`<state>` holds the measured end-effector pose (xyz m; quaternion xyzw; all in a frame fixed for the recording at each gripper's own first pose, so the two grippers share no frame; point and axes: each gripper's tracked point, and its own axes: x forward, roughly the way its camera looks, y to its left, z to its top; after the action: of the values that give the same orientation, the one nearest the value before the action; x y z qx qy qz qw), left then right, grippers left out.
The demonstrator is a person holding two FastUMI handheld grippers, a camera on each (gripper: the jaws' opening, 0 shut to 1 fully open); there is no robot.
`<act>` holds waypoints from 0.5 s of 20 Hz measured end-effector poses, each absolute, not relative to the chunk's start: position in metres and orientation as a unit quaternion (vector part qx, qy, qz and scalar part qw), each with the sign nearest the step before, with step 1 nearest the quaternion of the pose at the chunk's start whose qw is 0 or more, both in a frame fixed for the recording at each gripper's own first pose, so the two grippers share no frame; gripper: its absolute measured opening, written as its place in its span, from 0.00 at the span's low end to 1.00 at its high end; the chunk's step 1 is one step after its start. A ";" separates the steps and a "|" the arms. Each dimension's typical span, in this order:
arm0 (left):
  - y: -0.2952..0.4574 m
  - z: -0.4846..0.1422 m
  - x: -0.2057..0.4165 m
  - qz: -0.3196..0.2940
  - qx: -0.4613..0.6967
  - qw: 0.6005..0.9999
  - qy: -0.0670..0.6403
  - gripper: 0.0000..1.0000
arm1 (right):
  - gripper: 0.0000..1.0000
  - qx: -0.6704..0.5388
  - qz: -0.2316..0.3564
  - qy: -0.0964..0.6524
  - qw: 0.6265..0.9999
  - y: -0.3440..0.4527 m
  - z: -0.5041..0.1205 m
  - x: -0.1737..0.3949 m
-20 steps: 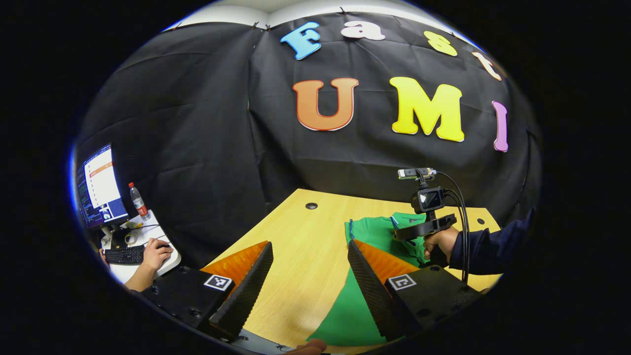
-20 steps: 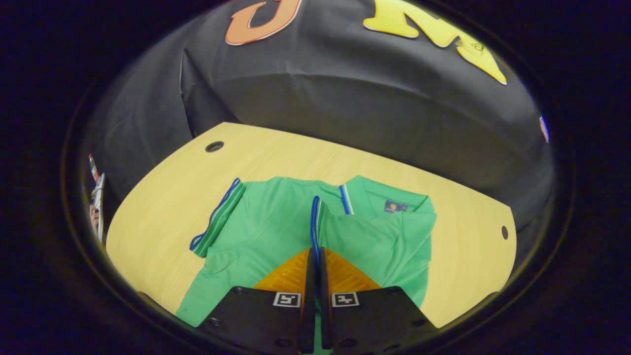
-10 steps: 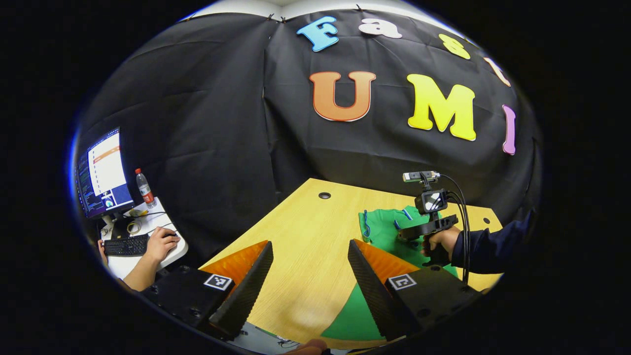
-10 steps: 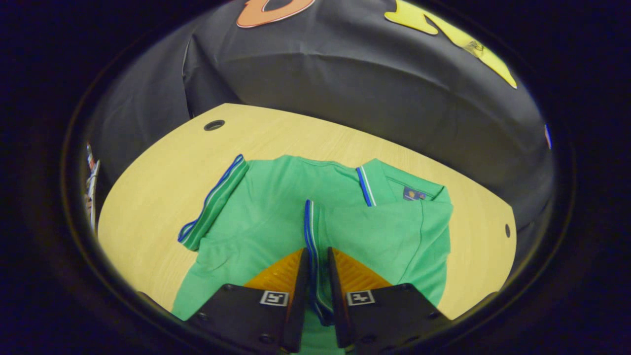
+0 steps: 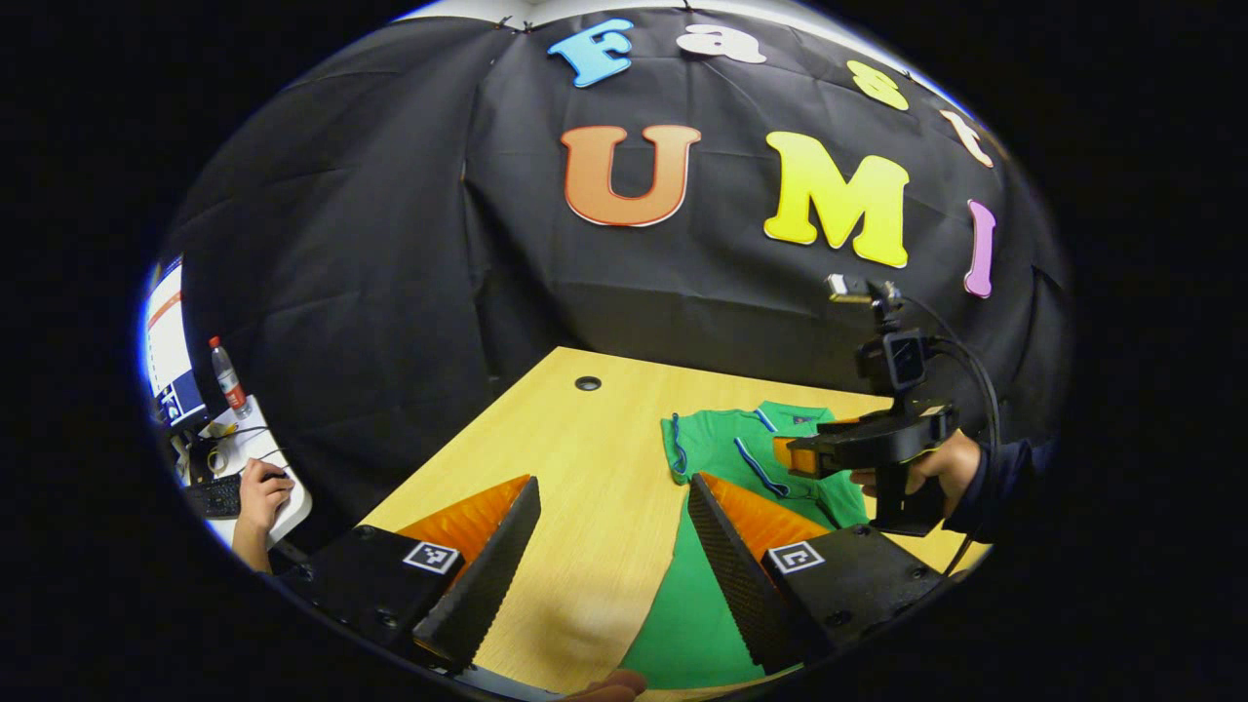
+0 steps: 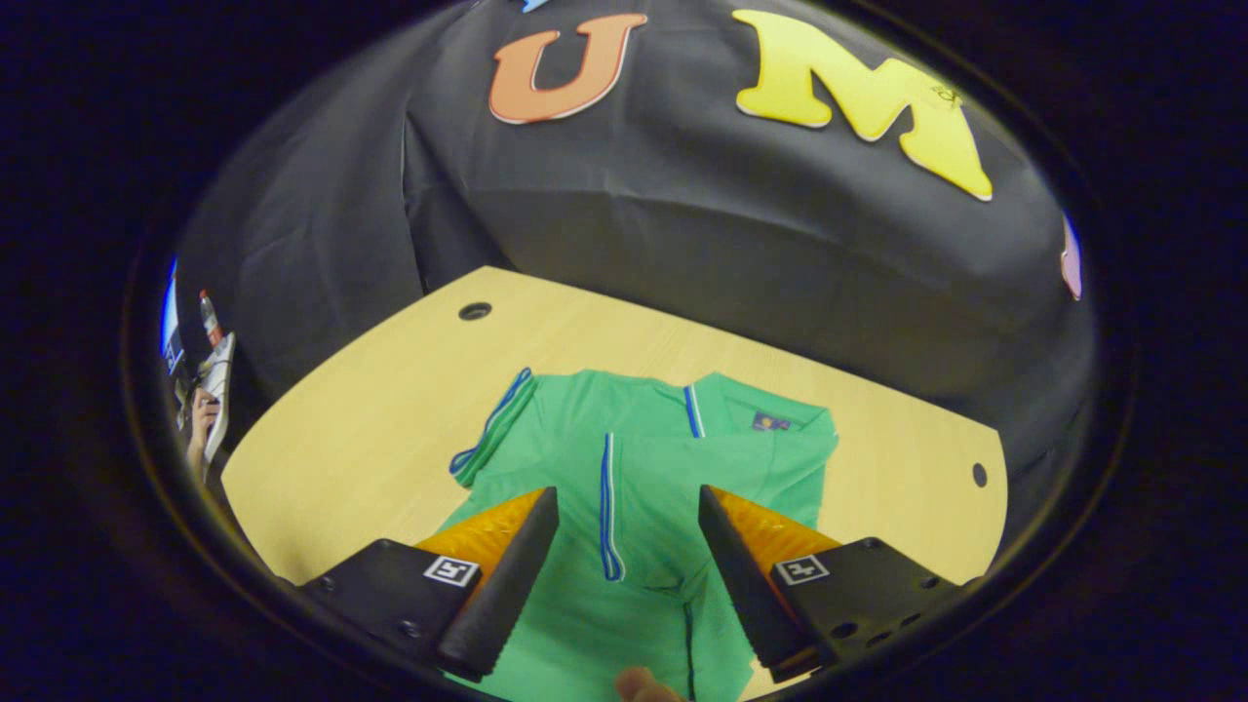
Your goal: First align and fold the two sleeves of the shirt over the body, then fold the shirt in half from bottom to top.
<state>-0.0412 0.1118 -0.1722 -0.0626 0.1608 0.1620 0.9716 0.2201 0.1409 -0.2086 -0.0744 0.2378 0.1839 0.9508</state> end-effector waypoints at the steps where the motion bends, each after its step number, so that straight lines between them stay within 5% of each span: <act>1: 0.109 -0.175 -0.030 0.152 -0.064 0.973 0.163 0.99 | 0.95 -0.076 0.179 0.220 0.956 0.130 -0.192 0.213; 10: 0.094 -0.225 0.091 0.076 -0.059 0.972 0.216 0.99 | 0.95 -0.081 0.098 0.103 0.987 0.013 -0.087 0.108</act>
<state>0.0914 0.0943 -0.2247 -0.0587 0.2162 0.0761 0.9716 0.1082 0.0130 -0.0867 -0.0806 0.1031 0.0982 0.9865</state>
